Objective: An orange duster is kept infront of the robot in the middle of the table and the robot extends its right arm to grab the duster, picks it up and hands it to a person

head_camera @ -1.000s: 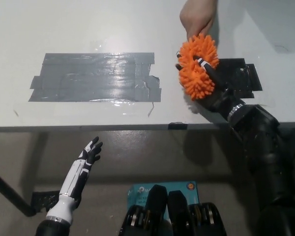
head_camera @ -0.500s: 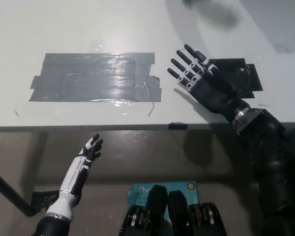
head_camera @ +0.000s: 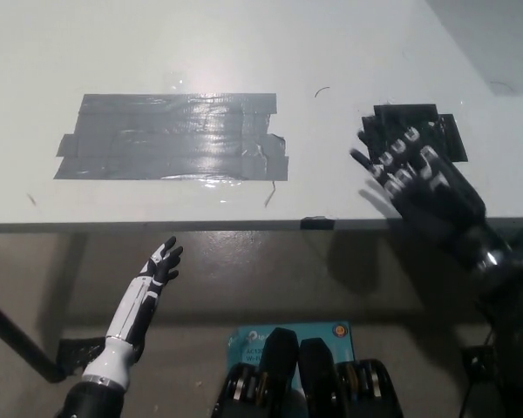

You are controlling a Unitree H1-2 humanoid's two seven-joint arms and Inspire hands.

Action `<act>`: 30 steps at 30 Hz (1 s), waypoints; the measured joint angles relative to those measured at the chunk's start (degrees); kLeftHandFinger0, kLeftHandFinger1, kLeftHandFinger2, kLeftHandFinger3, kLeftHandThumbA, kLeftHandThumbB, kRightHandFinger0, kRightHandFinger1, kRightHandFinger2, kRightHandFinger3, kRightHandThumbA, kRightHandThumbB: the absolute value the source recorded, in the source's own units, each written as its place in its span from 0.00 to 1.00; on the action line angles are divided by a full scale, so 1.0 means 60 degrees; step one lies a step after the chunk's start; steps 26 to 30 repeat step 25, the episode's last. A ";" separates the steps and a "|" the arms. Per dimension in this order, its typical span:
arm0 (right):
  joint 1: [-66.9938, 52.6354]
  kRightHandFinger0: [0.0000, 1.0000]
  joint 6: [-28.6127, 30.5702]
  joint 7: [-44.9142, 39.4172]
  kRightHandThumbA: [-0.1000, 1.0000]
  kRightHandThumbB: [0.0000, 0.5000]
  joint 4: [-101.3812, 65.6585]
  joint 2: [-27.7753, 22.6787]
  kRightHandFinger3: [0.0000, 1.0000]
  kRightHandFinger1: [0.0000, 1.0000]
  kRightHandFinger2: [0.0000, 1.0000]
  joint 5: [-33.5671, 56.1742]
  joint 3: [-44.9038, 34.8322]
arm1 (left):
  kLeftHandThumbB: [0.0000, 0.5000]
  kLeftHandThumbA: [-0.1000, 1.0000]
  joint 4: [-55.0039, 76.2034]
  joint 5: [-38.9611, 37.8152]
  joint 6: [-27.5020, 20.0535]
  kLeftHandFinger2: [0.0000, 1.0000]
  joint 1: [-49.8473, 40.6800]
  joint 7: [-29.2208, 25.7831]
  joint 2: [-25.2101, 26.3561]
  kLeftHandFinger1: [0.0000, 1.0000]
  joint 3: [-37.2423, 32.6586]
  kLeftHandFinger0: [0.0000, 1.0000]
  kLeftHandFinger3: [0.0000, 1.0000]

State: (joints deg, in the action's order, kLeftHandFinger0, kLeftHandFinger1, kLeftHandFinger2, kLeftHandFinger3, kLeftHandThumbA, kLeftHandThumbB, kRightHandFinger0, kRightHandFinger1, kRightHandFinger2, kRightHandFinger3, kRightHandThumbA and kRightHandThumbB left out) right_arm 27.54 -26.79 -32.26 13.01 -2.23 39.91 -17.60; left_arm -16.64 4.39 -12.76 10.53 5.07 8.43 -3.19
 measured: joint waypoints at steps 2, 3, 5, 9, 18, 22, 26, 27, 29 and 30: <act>-0.0633 1.00 0.0025 0.0072 1.00 0.77 -0.0733 0.0002 1.00 1.00 1.00 -0.0082 0.0024 | 0.36 1.00 -0.0006 0.0000 0.0026 1.00 0.0005 0.0001 -0.0001 1.00 0.0000 1.00 1.00; -0.0983 1.00 0.0089 0.0112 1.00 0.73 -0.1142 0.0001 1.00 1.00 1.00 -0.0158 0.0051 | 0.36 1.00 -0.0007 0.0000 0.0031 1.00 0.0009 0.0001 0.0000 1.00 0.0000 1.00 1.00; -0.1703 1.00 0.0312 0.0191 1.00 0.69 -0.1935 -0.0005 1.00 1.00 1.00 -0.0424 0.0145 | 0.35 1.00 -0.0017 -0.0001 0.0034 1.00 0.0024 0.0001 0.0003 1.00 0.0002 1.00 1.00; -0.2704 1.00 0.0963 0.0363 1.00 0.68 -0.2273 -0.0068 1.00 1.00 1.00 -0.1197 0.0491 | 0.35 0.98 -0.0056 -0.0004 0.0033 1.00 0.0047 0.0001 0.0000 1.00 0.0001 1.00 1.00; -0.3325 1.00 0.2195 0.0820 1.00 0.58 -0.1831 -0.0316 1.00 1.00 1.00 -0.2936 0.1384 | 0.38 0.98 -0.0133 -0.0001 0.0034 1.00 0.0034 0.0000 -0.0010 1.00 -0.0001 1.00 1.00; -0.3378 1.00 0.2754 0.1120 1.00 0.60 -0.1622 -0.0537 1.00 1.00 1.00 -0.3877 0.1935 | 0.37 0.98 -0.0191 0.0003 0.0033 1.00 0.0008 -0.0001 -0.0018 1.00 -0.0003 1.00 1.00; -0.3378 1.00 0.3055 0.1281 1.00 0.62 -0.1516 -0.0707 1.00 1.00 1.00 -0.4352 0.2189 | 0.37 0.98 -0.0194 0.0005 0.0032 1.00 -0.0023 -0.0003 -0.0016 1.00 -0.0002 1.00 1.00; -0.3378 1.00 0.3055 0.1281 1.00 0.62 -0.1516 -0.0707 1.00 1.00 1.00 -0.4352 0.2189 | 0.37 0.98 -0.0194 0.0005 0.0032 1.00 -0.0023 -0.0003 -0.0016 1.00 -0.0002 1.00 1.00; -0.3378 1.00 0.3055 0.1281 1.00 0.62 -0.1516 -0.0707 1.00 1.00 1.00 -0.4352 0.2189 | 0.37 0.98 -0.0194 0.0005 0.0032 1.00 -0.0023 -0.0003 -0.0016 1.00 -0.0002 1.00 1.00; -0.3378 1.00 0.3055 0.1281 1.00 0.62 -0.1516 -0.0707 1.00 1.00 1.00 -0.4352 0.2189 | 0.37 0.98 -0.0194 0.0005 0.0032 1.00 -0.0023 -0.0003 -0.0016 1.00 -0.0002 1.00 1.00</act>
